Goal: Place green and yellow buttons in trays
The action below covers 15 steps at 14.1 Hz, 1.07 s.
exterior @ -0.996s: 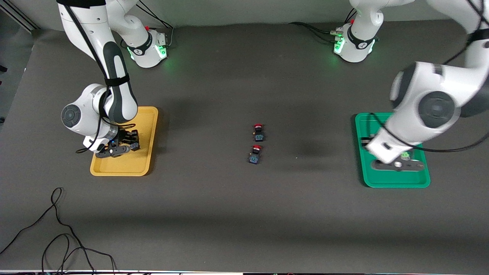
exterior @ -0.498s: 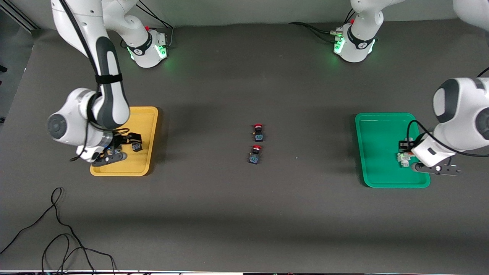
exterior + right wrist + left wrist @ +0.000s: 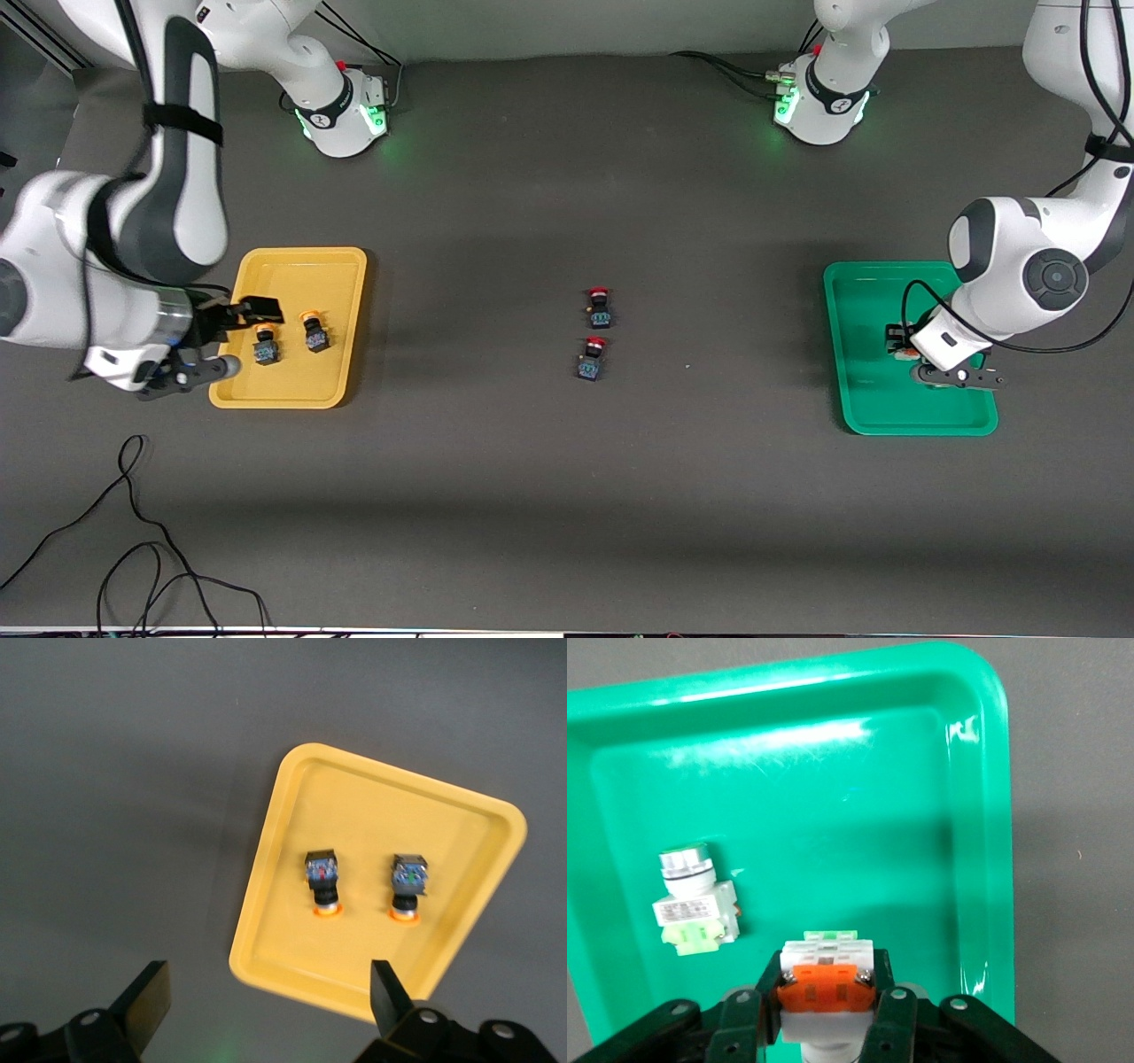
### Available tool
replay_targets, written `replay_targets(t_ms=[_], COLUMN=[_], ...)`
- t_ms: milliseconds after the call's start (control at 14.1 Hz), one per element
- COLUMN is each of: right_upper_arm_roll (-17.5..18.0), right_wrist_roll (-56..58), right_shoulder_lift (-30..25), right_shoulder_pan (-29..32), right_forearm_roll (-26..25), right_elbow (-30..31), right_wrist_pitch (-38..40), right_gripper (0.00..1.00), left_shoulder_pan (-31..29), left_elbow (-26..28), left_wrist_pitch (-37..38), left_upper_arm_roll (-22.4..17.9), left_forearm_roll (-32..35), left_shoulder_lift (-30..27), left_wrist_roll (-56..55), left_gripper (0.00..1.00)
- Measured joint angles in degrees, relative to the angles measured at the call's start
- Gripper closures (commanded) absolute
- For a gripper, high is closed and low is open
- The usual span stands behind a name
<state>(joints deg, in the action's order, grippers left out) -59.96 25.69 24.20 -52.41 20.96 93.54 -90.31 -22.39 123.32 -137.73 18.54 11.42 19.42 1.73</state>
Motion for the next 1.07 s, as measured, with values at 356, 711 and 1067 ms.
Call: replay_targets(t_ms=[356,711,1067], right_upper_arm_roll=[-0.81,15.55,36.99], right_wrist_roll=[-3.93,-15.79,-20.95], right_shoulder_lift=[-1.86,-10.51,-17.81], right_shoulder_pan=[0.00,10.49,30.77], right_forearm_roll=[-4.19,-14.44,-18.82], right_elbow=[-6.71,-7.27,-4.00], right_wrist_pitch=[5.79,5.94,4.56], right_gripper=[0.00,0.00,0.00], left_shoulder_pan=[0.00,-0.02,-0.07], left_elbow=[0.04,0.04,-0.22], left_wrist_pitch=[-0.38,-2.99,-3.17], left_upper_arm_roll=[0.11,-0.10,-0.45], left_forearm_roll=[0.00,0.00,0.00], left_shoulder_lift=[2.92,6.31,6.82], left_wrist_roll=[-2.51,-2.76,-2.76], left_gripper=[1.00,0.01,0.00])
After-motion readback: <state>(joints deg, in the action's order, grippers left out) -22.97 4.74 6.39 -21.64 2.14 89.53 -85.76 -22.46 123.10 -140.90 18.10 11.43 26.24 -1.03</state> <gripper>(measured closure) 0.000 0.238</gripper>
